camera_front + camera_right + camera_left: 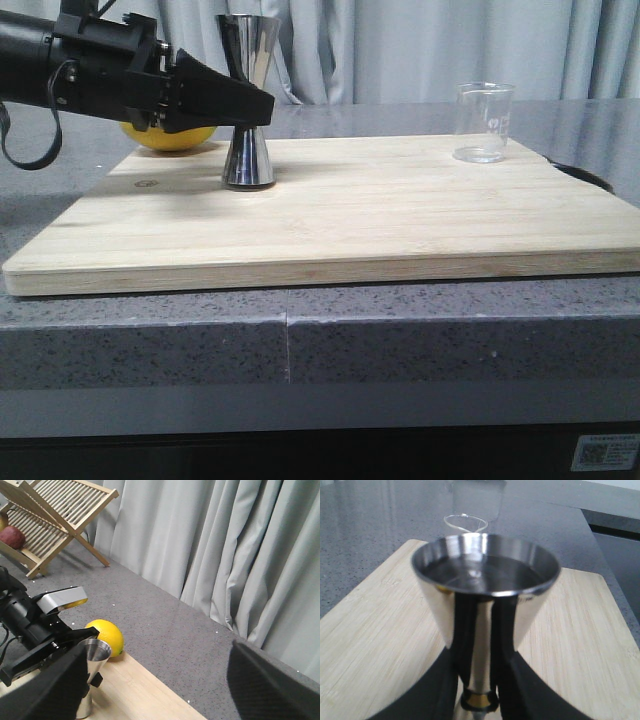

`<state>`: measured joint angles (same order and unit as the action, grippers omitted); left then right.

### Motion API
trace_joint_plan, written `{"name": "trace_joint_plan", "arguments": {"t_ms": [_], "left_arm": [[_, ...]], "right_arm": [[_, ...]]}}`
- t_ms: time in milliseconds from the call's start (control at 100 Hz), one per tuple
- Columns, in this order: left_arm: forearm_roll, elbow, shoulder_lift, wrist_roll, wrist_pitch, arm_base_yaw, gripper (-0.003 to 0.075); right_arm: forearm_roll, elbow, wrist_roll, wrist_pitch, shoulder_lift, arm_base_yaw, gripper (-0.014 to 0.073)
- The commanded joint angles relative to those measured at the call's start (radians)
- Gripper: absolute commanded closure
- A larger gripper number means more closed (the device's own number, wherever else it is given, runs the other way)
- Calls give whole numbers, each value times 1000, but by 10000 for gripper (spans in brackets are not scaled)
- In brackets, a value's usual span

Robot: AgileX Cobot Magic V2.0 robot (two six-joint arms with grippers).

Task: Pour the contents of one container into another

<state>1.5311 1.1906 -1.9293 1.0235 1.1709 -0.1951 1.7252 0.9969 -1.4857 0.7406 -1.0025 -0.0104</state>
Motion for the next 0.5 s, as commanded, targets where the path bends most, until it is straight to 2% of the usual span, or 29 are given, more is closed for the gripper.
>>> {"name": "trace_joint_plan", "arguments": {"t_ms": [0, 490], "left_arm": [[-58, 22, 49, -11, 158, 3, 608], [-58, 22, 49, -30, 126, 3, 608]], "right_arm": [[-39, 23, -7, -11, 18, 1, 71], [-39, 23, -9, -8, 18, 1, 71]]}}
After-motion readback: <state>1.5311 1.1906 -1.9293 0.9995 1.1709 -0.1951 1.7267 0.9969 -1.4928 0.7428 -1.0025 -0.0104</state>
